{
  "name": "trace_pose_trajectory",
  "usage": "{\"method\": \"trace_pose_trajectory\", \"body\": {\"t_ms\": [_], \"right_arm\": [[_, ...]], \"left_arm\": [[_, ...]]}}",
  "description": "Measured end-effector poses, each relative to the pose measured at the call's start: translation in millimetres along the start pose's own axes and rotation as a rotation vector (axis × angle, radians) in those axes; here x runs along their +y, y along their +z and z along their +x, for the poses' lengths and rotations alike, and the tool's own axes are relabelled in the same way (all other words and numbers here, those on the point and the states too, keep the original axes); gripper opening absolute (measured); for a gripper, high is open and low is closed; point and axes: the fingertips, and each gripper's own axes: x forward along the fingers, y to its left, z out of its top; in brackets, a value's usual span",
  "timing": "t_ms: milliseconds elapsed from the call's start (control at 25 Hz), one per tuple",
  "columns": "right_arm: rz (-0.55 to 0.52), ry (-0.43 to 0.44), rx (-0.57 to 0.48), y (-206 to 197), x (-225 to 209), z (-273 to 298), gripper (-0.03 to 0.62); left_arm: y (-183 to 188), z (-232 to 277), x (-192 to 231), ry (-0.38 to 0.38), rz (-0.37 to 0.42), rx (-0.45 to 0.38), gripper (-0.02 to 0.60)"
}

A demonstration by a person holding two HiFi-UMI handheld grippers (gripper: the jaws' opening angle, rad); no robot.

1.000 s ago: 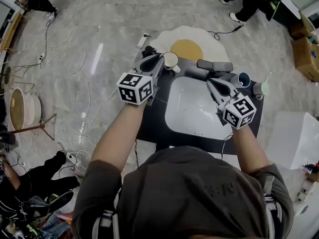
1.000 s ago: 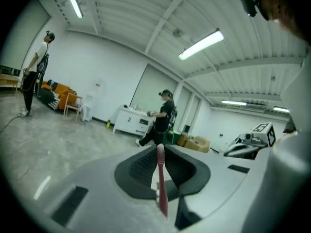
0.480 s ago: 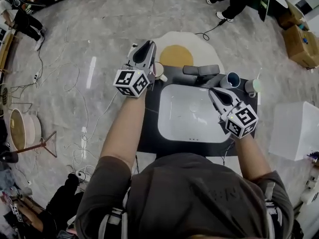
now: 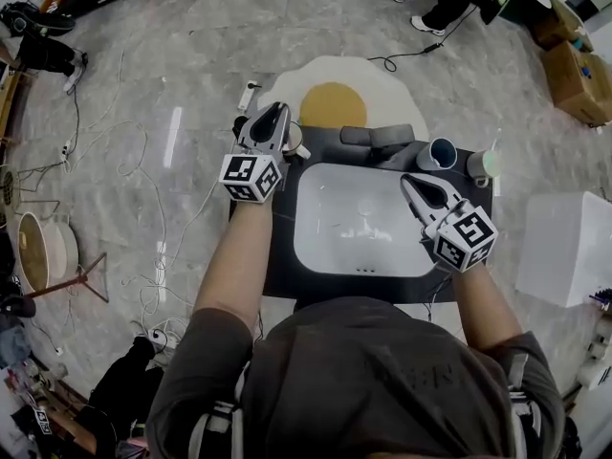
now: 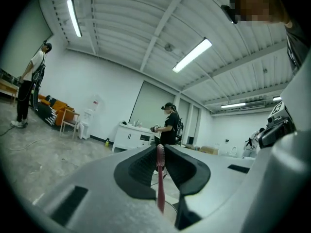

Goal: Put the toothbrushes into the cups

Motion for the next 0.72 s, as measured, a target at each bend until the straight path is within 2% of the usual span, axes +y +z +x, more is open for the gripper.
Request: {"method": "trace_pose_trajectory", "body": {"t_ms": [240, 280, 360, 480, 720], "right_arm": [[-0.009, 0.042, -0.010, 6, -2, 1, -0.008], [-0.012, 0.052, -0.014, 7, -2, 1, -0.008], [-0.017, 0.072, -0.026, 10, -3, 0, -0.006], [-0.024, 0.104, -0.039, 15, -4, -7, -0.008], [-0.070, 0.208, -0.077, 28, -8, -25, -0.008]], "left_arm": [[-31, -18, -9, 0.047, 0.026, 0.146, 0.051], [-36, -21, -11, 0.058, 0.036, 0.174, 0.070], [-40, -28, -13, 0.081, 0.057, 0.215, 0.169], [-30, -42, -14, 0.131, 0.079, 0.219, 0.200], [6, -83, -46, 0.219, 0.064, 0.168, 0.199]]}}
